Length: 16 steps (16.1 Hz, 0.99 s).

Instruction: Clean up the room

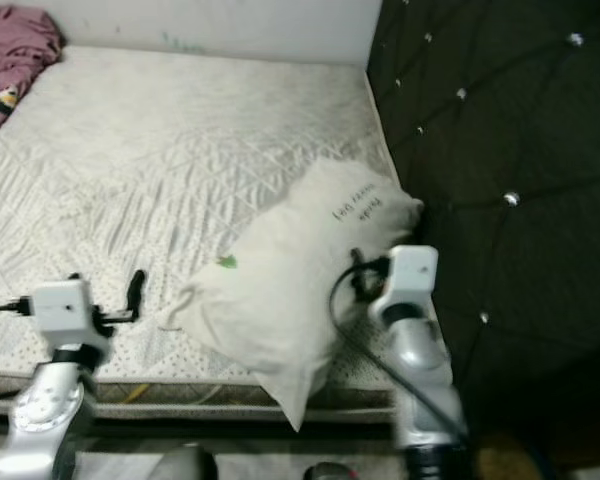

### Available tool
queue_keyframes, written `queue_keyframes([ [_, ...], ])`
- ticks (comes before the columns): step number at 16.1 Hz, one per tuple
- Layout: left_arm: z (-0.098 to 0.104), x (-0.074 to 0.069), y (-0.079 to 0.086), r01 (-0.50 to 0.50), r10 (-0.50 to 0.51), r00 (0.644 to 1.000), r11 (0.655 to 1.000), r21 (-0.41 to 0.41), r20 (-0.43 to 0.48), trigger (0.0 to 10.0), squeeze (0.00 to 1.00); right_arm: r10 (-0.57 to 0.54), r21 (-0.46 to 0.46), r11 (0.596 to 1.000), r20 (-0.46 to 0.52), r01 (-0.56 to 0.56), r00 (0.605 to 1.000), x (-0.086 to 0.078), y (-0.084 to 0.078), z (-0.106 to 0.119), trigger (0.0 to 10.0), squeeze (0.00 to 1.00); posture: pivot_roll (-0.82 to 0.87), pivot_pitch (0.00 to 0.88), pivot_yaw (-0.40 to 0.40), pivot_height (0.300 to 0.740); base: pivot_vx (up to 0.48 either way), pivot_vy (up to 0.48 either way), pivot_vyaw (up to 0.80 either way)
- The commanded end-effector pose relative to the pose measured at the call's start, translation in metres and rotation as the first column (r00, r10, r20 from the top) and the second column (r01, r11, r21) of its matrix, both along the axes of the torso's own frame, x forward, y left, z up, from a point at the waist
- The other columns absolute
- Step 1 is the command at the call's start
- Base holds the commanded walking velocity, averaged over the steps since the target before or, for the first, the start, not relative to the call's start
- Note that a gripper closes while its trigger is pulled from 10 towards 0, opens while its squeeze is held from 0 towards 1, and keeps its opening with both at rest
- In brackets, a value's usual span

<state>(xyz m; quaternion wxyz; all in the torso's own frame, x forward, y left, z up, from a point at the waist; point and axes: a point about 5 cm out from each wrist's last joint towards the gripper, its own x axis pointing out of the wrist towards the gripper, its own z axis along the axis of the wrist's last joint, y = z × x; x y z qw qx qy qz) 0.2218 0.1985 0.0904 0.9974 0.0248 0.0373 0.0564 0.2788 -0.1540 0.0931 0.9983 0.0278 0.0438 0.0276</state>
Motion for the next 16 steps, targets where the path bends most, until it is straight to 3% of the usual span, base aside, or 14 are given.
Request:
queue_keyframes([
  [1, 0.0017, 0.0006, -0.0027, 0.015, -0.015, 1.0, 1.0, 0.001, 0.003, 10.0, 0.0, -0.027, -0.015, 1.0, 0.002, 0.027, 1.0, -0.0014, -0.008, 0.0023, 10.0, 0.0, 0.04, 0.097, -0.04, 0.74, 0.0, 0.42, 0.0],
  [5, 0.0039, -0.0002, -0.0012, 0.002, -0.002, 1.0, 0.999, 0.032, 0.017, 10.0, 0.0, -0.03, -0.015, 0.999, 0.001, 0.03, 1.0, -0.0015, -0.0081, 0.0023, 10.0, 0.0, 0.04, 0.103, -0.039, 0.74, 0.0, 0.0, 0.0],
  [6, 0.0053, 0.0, 0.0007, -0.024, 0.023, 1.0, 0.996, 0.088, 0.012, 10.0, 0.0, -0.033, -0.015, 0.999, 0.0, 0.033, 0.999, -0.0015, -0.008, 0.0023, 10.0, 0.0, 0.04, 0.103, -0.039, 0.74, 0.0, 0.0, 0.0],
  [9, 0.0053, 0.0009, 0.0, 0.005, -0.006, 1.0, 1.0, 0.025, 0.023, 10.0, 0.0, -0.034, -0.016, 0.999, -0.001, 0.034, 0.999, -0.0015, -0.0077, 0.0027, 10.0, 0.0, 0.04, 0.116, -0.038, 0.74, 0.0, 0.0, 0.0],
  [16, 0.0054, -0.0005, -0.0005, 0.007, -0.008, 1.0, 0.999, 0.038, 0.02, 10.0, 0.0, -0.036, -0.017, 0.999, -0.002, 0.036, 0.999, -0.0022, -0.0087, 0.0028, 10.0, 0.0, 0.04, 0.118, -0.041, 0.74, 0.0, 0.0, 0.0],
])
